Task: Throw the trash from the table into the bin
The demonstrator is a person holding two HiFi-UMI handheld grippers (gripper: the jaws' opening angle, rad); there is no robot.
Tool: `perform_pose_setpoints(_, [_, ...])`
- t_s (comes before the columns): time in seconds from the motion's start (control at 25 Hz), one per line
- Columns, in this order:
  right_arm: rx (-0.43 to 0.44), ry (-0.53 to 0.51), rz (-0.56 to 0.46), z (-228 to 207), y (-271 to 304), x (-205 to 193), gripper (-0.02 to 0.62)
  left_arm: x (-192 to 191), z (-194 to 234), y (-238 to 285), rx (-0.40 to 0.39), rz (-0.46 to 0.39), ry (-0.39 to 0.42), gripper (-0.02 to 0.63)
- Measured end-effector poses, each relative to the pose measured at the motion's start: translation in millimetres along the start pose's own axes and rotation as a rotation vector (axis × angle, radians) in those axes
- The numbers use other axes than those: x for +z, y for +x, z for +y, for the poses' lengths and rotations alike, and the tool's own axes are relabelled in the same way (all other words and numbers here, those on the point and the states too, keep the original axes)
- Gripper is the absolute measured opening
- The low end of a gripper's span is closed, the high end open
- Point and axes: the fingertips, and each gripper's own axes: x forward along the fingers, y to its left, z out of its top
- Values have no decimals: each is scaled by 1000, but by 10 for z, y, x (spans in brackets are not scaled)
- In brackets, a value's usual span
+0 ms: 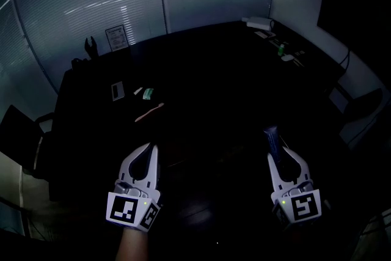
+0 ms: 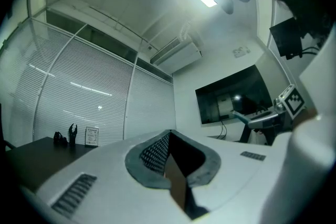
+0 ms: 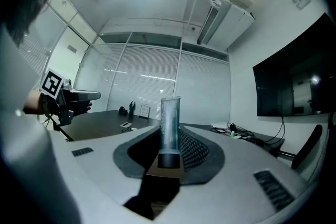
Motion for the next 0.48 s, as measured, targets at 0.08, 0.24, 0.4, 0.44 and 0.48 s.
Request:
perform_pose_setpoints(0.08, [2,4,-3,-131,-89,-40,110,0,-154,-5,5,4,5,0])
perform_pose_setpoints(0.24, [6,16,-7,-326,-248,-138,110,-22,-422,-50,10,16,19,0])
perform_pose_setpoints(0.4, [0,32,-2,-410,-325,-209,110,-62,-526,-107,7,34,22,0])
perform_pose_setpoints(0.44, [1,33,1,-423,-351,-234,110,-79,-550,-130,7,39,21,0])
perform_pose_setpoints(0.48, [0,32,5,-436,-379,-267,110,-100,-572,-158,7,43,20,0])
